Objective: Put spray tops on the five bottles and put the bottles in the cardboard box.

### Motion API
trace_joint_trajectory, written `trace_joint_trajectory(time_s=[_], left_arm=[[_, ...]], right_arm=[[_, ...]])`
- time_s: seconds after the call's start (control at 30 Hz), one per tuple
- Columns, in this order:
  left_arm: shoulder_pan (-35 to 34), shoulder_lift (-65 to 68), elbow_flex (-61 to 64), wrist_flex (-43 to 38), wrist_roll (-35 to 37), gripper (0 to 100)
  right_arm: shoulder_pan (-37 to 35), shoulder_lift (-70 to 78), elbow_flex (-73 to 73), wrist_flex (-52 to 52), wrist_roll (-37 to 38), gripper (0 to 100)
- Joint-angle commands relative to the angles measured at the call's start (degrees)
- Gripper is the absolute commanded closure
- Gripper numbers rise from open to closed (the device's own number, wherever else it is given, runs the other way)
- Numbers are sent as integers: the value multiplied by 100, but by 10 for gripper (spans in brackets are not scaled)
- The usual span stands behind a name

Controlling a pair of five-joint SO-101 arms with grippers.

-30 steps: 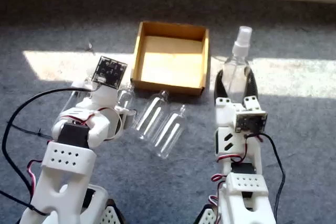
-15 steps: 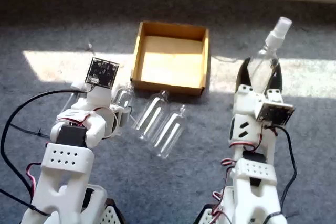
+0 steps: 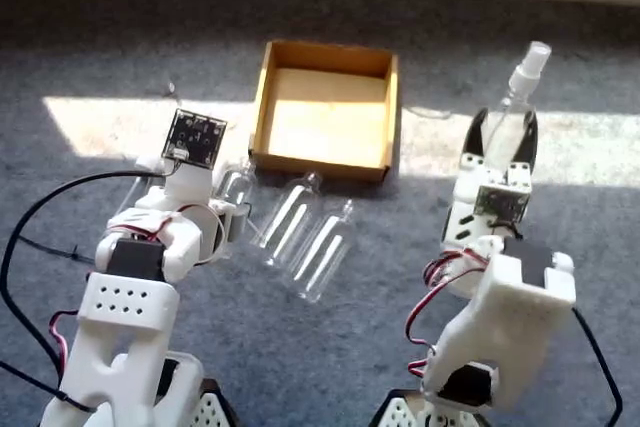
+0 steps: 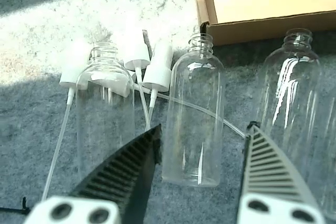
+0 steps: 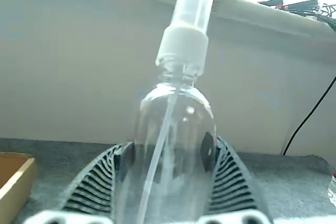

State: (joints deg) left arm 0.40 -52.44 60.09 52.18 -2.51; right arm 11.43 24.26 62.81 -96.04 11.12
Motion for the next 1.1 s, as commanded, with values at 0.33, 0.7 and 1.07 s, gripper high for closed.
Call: trace_joint_trajectory(time_s=[0.33,0.7,1.07], left_arm=[[-40,-40,-22,-105,-62,755],[-40,-40,-22,-114,-62,755],[-48,-40,-22,-114,-62,755]], right_arm=[[101,716,-198,-418,70,994],[119,1490,-690,-409,97,994],[-57,2527,-1657,-409,105,988]])
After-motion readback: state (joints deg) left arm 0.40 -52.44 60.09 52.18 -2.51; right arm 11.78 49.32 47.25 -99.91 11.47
